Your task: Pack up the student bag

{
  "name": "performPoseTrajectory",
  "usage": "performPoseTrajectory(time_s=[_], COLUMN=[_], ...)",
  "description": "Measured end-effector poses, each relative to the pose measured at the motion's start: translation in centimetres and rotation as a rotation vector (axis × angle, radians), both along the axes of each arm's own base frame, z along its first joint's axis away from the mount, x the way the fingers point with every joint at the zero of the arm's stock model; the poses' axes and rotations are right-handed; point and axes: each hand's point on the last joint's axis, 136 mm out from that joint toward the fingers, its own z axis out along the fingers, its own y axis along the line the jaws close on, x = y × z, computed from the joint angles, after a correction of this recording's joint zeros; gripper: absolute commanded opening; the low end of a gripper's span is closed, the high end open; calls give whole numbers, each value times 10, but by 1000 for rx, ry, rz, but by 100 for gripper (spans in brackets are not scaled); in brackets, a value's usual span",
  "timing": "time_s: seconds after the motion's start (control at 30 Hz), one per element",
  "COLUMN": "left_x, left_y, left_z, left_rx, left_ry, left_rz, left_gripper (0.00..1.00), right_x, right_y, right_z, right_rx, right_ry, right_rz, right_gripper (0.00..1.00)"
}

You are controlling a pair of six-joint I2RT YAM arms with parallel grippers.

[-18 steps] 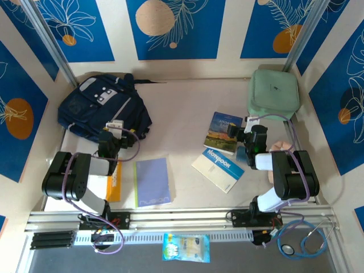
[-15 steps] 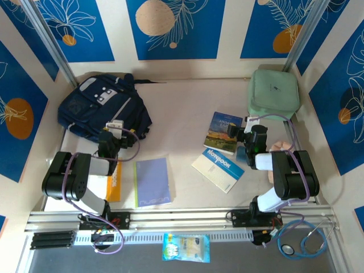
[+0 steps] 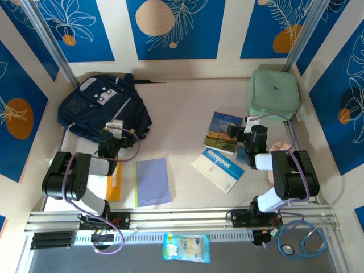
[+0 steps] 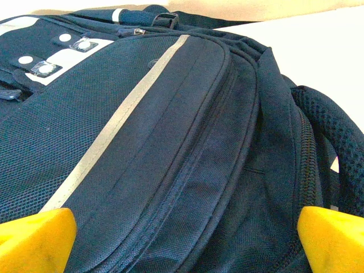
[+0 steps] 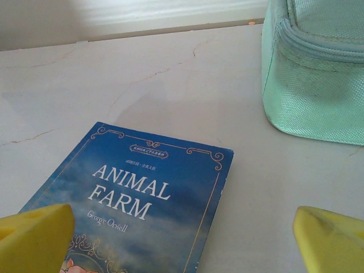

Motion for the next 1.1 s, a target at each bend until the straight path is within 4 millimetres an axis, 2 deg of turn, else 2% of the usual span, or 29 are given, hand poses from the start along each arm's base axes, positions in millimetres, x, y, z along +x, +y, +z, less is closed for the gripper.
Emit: performPoseTrajectory(time_s=[0.67,0.77,0.87,1.0,1.1], left_x=[1,2,-1,-6,-12], left_y=[3,8,16,24,31], left_z=[0,1,6,30,50], left_rx=[-6,-6,-7,-8,-20], left_ry=[5,3,-7,-48,-70], left_rz=[3,35,85,128,170], left_gripper=[100,100,100,100,100], right_x=[0,-2,-8,-13,-11], right_y=[1,3,8,22,35], right_z=[0,1,16,55,85], right_rx=[2,1,-9,-9,39], right_ry=[0,8,-7,-55,-58], right_rz=[6,12,29,66,79], right_gripper=[99,99,99,99,99])
